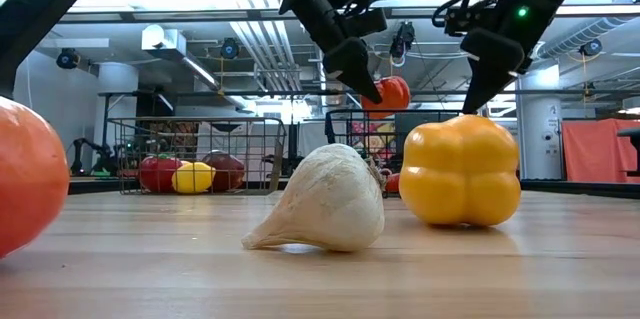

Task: Sort produce into baskets
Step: Put the pumpkin into the black wire basket

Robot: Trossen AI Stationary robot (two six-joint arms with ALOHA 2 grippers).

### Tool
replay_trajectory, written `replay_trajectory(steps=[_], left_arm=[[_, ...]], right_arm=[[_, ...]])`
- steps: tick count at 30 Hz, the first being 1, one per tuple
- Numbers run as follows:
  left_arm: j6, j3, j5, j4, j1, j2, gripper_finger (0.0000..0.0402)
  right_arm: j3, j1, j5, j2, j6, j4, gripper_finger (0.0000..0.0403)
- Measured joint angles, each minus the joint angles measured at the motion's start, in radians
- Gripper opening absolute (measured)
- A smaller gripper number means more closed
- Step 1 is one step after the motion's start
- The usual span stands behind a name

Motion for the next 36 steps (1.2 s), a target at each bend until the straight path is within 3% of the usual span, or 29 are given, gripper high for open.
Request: replay_trajectory(steps=[5, 10, 36], left_arm=[[-0.003, 0.0, -0.013, -0.01, 0.001, 0.0, 0.0349], [0.013, 0.0, -0.093, -0.073, 0.014, 0.01, 0.0349], [0.019, 0.0, -0.054, -0.102, 0.017, 0.06, 0.0361]], right_arm=[[0.0, 0.009, -0.08, -0.022, 0.019, 0.002, 0.0012], [0.0, 0.043, -0.09, -0.042, 0.04, 0.017, 0.0012], [0.0, 0.055, -0.082, -0.042, 0.024, 0.037, 0.0012]])
